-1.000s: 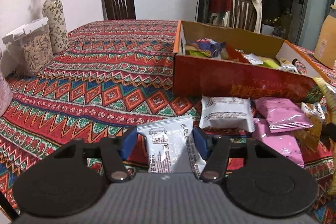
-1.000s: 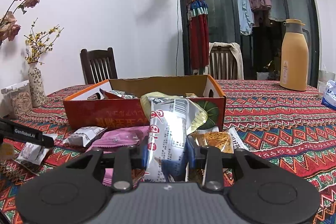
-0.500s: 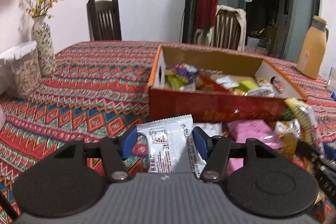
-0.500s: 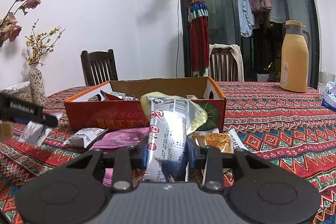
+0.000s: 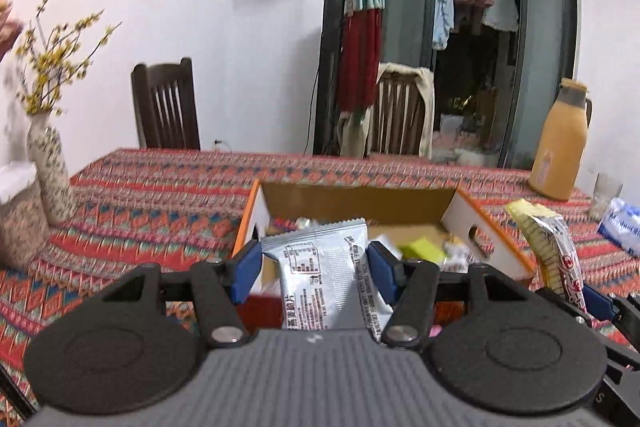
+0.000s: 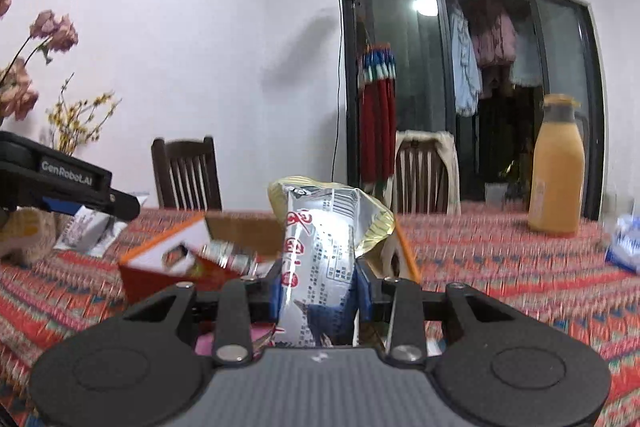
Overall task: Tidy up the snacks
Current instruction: 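Carry both packets over the orange box and open both grippers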
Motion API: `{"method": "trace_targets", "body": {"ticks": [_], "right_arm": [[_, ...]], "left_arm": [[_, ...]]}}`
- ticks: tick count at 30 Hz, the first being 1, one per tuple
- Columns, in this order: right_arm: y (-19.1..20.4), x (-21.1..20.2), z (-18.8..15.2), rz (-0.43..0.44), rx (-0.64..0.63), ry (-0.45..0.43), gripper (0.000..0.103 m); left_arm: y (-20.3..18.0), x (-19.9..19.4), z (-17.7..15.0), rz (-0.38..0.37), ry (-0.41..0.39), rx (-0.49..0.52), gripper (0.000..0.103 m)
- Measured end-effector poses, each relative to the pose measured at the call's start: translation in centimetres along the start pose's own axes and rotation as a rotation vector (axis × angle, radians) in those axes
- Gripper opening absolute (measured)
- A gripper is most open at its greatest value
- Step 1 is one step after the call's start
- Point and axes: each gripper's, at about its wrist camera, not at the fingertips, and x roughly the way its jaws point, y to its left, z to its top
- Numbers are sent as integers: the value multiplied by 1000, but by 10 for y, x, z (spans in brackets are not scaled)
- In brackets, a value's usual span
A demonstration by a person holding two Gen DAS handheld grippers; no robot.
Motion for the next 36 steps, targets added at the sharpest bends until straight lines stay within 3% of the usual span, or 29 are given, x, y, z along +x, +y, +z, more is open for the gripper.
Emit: {"method": "trace_targets", "body": {"ticks": [8,14,24,36], "right_arm": [[-15,34,41,-32,-9,-58,34],[-24,86,68,-47,-11,-61,34],[-53,151,47,-58,64,52,34],[-48,162,32,-53,42,112,35]], "left_arm": [[-8,25,26,8,-28,-25,59],[-14,60,46,40,-40,-62,59],[-21,129,33,53,22,-59,59],[-18,138,20,55,33,-65,59]]}}
